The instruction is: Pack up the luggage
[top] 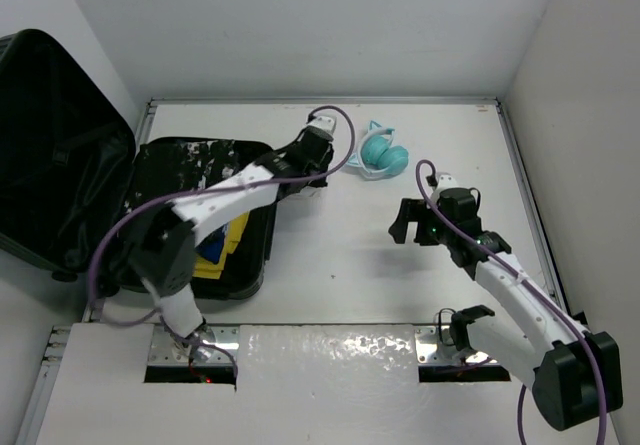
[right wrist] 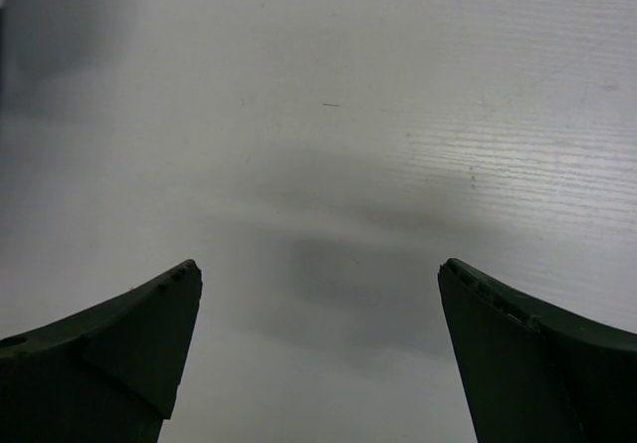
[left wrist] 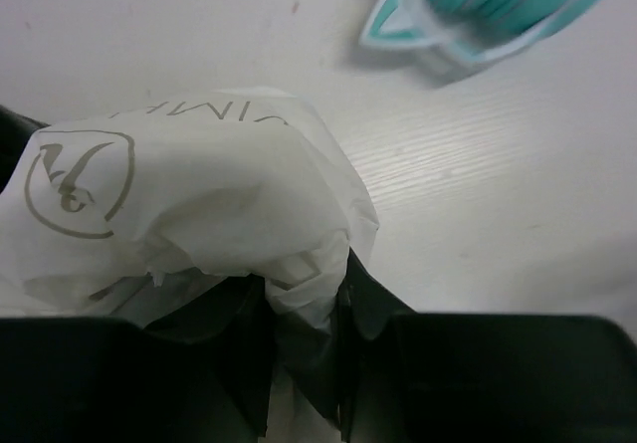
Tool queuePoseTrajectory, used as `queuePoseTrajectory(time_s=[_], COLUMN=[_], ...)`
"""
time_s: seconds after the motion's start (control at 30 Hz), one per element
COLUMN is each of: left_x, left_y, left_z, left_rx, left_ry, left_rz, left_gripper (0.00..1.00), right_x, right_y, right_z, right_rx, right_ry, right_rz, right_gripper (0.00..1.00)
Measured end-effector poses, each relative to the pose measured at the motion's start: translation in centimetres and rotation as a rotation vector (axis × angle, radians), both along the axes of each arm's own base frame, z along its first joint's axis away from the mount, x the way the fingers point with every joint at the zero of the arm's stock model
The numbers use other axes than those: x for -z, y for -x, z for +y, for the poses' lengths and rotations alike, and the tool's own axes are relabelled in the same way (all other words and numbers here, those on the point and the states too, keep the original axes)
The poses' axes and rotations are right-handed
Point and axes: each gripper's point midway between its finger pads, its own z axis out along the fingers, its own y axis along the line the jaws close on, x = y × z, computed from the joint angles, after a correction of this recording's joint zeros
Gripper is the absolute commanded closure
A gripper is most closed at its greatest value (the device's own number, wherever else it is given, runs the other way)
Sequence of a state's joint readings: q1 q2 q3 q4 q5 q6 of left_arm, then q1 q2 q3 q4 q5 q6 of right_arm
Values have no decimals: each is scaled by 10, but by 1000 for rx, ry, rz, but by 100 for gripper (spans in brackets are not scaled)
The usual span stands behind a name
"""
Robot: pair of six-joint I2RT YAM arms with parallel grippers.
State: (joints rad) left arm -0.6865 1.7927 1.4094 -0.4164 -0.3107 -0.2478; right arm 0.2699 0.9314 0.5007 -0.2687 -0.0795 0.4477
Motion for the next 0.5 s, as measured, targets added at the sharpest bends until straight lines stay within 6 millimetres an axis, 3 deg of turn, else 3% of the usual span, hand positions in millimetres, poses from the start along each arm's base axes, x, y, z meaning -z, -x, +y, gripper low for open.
queuePoseTrajectory(time_s=[0.1, 0.17, 0.27, 0.33, 0.5], left_x=[-73, -123, -163, -161, -116], left_y=[21, 30, 40, 45, 58], left_z=[1, 13, 43, 58, 82], left_rx=[7, -21, -113, -162, -226], left_ry=[150, 267, 386, 416, 403], left_rz=[-192, -342, -516, -565, -567], left_gripper=[100, 100, 100, 100, 100], right_x=[2, 2, -1, -2, 1], right_y=[2, 3, 4, 4, 9], right_z=[6, 9, 15, 19, 25], right_rx=[-27, -44, -69, -86, -123], right_ry=[-23, -38, -61, -75, -102], right_rz=[5, 4, -1, -7, 1], right_gripper=[1, 1, 1, 1, 1])
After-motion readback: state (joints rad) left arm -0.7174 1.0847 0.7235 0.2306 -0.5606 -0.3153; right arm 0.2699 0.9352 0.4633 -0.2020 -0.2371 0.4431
